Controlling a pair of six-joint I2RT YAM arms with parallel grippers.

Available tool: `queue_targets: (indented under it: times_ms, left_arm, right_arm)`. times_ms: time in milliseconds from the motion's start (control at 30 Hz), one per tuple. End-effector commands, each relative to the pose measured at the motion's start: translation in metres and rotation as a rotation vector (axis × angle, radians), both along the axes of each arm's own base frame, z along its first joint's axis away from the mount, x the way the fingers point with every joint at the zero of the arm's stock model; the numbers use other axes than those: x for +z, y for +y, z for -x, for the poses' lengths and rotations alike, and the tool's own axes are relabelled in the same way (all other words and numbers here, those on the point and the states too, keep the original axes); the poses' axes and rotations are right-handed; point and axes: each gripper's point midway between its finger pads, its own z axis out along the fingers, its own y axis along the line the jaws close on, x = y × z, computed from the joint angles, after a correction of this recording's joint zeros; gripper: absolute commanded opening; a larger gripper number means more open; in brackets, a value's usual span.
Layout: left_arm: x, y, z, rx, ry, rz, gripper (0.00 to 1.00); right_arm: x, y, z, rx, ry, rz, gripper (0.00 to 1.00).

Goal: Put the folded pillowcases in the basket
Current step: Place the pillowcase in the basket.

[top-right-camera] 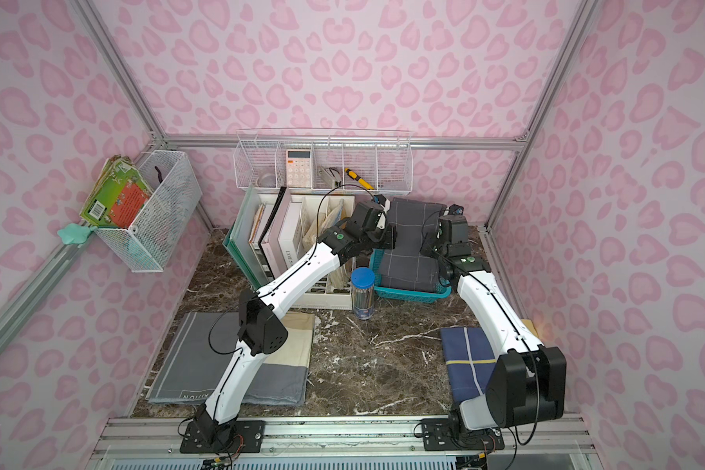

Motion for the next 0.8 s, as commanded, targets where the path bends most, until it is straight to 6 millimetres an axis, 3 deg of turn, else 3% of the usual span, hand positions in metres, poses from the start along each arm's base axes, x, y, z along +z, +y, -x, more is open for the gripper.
queue_targets:
  times_ms: [0,333,767]
  left_arm:
    - [0.001,-0.007,-0.009,-0.027,-0.036,0.031,0.00]
    - [-0.042,-0.008,-0.025,-0.027,-0.013,-0.004,0.00]
    - [-0.074,-0.012,-0.039,-0.035,-0.020,-0.016,0.00]
  right_arm:
    - [0.008,0.001,-0.018,0.010,-0.060,-0.006,0.00]
    - [-0.044,-0.005,-0.040,0.003,0.025,0.015,0.00]
    - [-0.097,-0.004,-0.054,0.019,0.127,0.021,0.00]
